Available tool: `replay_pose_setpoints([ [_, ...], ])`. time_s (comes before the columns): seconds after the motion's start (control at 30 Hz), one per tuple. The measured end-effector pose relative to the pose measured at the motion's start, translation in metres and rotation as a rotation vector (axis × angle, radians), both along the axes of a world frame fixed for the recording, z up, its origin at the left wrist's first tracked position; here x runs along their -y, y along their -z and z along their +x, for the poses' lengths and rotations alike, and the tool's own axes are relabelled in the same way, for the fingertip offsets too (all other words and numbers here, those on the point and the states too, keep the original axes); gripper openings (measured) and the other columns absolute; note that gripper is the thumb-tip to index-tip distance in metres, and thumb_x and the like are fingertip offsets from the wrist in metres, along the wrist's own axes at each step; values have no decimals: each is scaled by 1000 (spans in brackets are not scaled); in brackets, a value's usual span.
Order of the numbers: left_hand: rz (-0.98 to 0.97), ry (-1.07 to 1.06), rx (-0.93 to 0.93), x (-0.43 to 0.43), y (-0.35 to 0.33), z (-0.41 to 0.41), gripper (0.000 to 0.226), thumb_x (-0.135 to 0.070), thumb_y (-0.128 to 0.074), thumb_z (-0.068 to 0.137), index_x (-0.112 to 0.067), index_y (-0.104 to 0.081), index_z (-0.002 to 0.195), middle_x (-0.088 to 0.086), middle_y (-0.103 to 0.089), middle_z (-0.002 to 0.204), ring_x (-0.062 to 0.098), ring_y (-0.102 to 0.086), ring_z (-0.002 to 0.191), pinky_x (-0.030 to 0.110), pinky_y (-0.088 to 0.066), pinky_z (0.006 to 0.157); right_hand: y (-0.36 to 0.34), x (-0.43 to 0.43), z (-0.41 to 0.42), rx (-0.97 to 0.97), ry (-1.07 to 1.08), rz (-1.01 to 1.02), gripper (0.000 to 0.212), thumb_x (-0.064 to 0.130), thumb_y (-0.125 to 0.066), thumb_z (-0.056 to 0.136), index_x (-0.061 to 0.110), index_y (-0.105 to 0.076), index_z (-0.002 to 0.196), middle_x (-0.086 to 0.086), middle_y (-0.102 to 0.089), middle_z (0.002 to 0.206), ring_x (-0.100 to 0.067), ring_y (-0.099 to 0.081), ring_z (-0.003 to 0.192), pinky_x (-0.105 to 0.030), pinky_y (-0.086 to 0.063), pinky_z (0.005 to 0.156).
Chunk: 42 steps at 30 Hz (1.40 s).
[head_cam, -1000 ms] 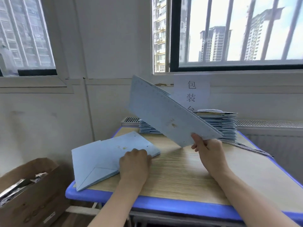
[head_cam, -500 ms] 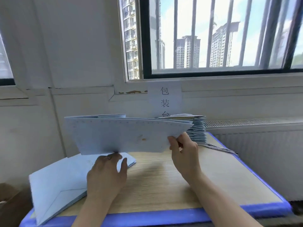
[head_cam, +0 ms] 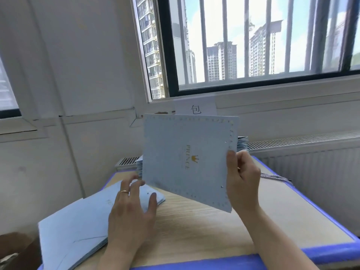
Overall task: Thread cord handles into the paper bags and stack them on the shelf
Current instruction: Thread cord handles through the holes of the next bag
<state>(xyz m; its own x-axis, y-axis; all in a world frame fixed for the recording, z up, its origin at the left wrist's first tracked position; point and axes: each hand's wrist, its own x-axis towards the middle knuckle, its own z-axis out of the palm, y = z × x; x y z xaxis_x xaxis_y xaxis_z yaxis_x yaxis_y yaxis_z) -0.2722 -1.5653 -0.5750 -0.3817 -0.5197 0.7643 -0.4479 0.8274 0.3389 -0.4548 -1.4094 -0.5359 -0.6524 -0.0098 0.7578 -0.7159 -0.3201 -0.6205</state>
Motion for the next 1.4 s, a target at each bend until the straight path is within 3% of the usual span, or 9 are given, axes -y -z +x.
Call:
replay_pose_setpoints([
  [0.17, -22, 174, -18, -5, 0, 1, 46, -54, -49, 86, -23, -52, 120, -15, -45, 138, 14, -61, 106, 41, -58, 67, 2, -2, 1, -10, -74, -31, 38, 44, -48, 96, 25, -34, 66, 5, -37, 54, -8, -26, 48, -40, -23, 44],
  [0.3, -55, 334, -55, -15, -8, -4, 44, -51, -53, 85, -31, -48, 123, -20, -43, 144, 5, -60, 106, 33, -59, 65, 3, -1, -1, -12, -134, -6, 37, 52, -48, 93, 28, -38, 66, 9, -35, 50, -11, -26, 46, -36, -20, 42],
  [0.47, 47, 470, -198, -32, -29, -30, 63, -61, -51, 82, -37, -40, 140, -25, -29, 155, -5, -41, 133, 38, -53, 92, 2, 1, 9, -20, -325, -45, 46, 69, -52, 89, 29, -42, 69, 4, -41, 55, -23, -32, 47, -37, -25, 43],
  [0.6, 73, 632, -226, -46, -23, -42, 71, -61, -49, 83, -36, -34, 148, -14, -26, 160, 0, -38, 139, 37, -51, 97, 3, -1, 21, -230, -592, 151, 19, 48, -55, 95, 30, -60, 90, 9, -65, 81, -13, -59, 68, -33, -43, 55],
  [0.73, 199, 748, -238, -54, -14, -36, 74, -75, -41, 88, -36, -31, 150, -3, -45, 151, 13, -52, 131, 21, -50, 92, 2, 2, 31, -362, -610, 368, 42, 41, -57, 93, 9, -62, 120, -4, -60, 123, -27, -61, 110, -42, -57, 73],
  [0.87, 241, 771, -275, -57, -15, -29, 72, -68, -29, 97, -20, -36, 150, -15, -51, 143, 5, -51, 130, 7, -39, 95, 7, 8, 37, -359, -608, 403, 35, 31, -58, 92, 11, -58, 121, -1, -54, 127, -27, -55, 118, -32, -58, 80],
  [1.03, 338, 723, -323, -56, -10, -30, 66, -70, -27, 94, -33, -36, 147, -31, -45, 143, -5, -40, 135, 5, -31, 101, 11, 10, 37, -322, -645, 474, 42, 35, -62, 92, 18, -53, 129, 6, -46, 138, -23, -48, 131, -39, -54, 97],
  [1.23, 428, 781, -407, -56, -17, -30, 79, -75, -46, 86, -26, -39, 147, -10, -55, 139, 12, -51, 131, 12, -44, 92, 15, 13, 36, -303, -711, 566, 60, 25, -72, 90, 18, -43, 142, 8, -36, 149, -22, -41, 138, -44, -51, 103],
  [1.4, 404, 781, -378, -53, -16, -30, 61, -61, -46, 91, -33, -40, 144, -10, -54, 140, 15, -50, 132, 12, -46, 90, 16, 13, 36, -278, -728, 580, 65, 27, -73, 89, 19, -39, 144, 11, -32, 153, -18, -40, 140, -43, -52, 101],
])
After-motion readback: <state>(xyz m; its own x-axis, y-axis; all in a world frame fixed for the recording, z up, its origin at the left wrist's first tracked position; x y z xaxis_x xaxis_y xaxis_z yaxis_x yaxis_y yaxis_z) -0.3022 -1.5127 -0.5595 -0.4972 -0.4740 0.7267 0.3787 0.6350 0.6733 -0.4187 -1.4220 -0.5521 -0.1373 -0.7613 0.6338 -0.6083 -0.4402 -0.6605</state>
